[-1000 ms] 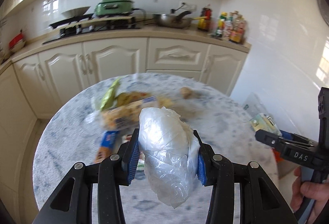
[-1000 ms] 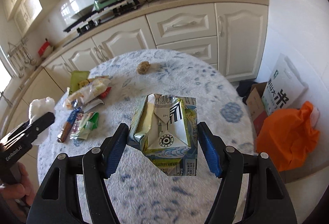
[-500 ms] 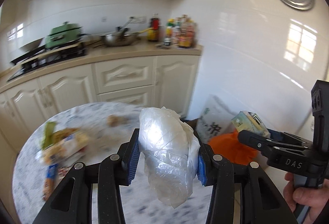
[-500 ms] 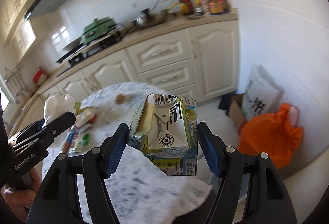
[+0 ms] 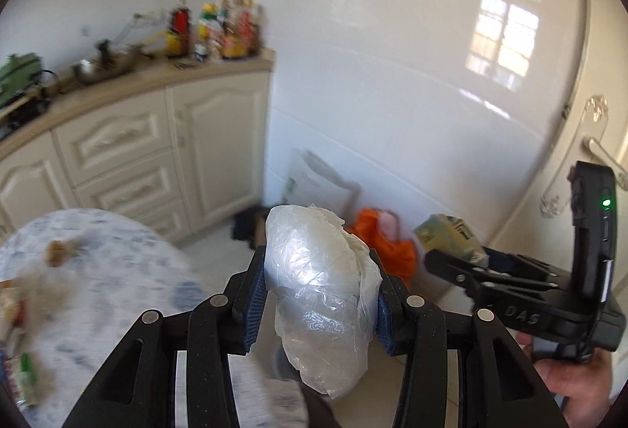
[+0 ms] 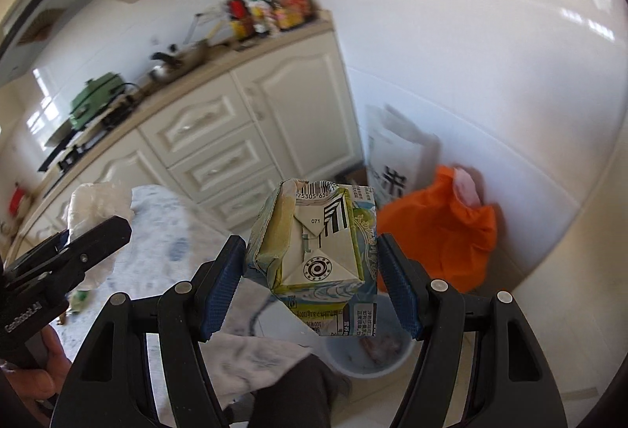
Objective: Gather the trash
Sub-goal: 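Carry both items to the grey bin and open both grippers, then return both tools to the table toward the chocolate bar and packet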
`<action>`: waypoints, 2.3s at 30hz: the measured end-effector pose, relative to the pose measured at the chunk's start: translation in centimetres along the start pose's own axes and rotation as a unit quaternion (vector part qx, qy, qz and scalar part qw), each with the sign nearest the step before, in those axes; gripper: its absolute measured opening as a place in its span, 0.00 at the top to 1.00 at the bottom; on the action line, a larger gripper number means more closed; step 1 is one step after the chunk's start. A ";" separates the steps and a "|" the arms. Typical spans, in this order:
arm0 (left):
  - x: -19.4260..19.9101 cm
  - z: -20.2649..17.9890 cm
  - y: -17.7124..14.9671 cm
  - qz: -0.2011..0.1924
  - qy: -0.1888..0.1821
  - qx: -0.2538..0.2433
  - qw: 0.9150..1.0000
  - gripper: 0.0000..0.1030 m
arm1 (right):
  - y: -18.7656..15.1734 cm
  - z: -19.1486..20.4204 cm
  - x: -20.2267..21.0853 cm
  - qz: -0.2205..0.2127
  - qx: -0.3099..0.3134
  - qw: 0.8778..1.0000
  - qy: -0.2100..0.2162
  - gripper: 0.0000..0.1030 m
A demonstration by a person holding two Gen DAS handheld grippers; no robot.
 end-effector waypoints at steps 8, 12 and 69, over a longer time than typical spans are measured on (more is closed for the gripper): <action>-8.9 -2.8 0.1 0.077 -0.007 -0.014 0.997 0.59 | -4.6 -4.0 -5.3 0.061 -0.043 0.997 0.000 0.32; -12.7 -3.6 0.1 0.110 -0.001 -0.021 0.994 0.58 | -5.7 -4.4 -7.4 0.079 -0.052 0.996 0.006 0.32; 25.4 14.4 -3.2 -0.186 0.146 0.114 0.965 0.01 | 8.6 21.7 5.1 -0.089 0.138 0.985 0.052 0.00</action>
Point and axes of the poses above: each gripper's, at about its wrist camera, not at the fingertips, and x roughly against the way its jaws point, z to its left, y to its top, the point moved 9 cm from there along -x, roughly the way its jaws point, and after that the axes turned 14 degrees about x, right-handed, at the moved point
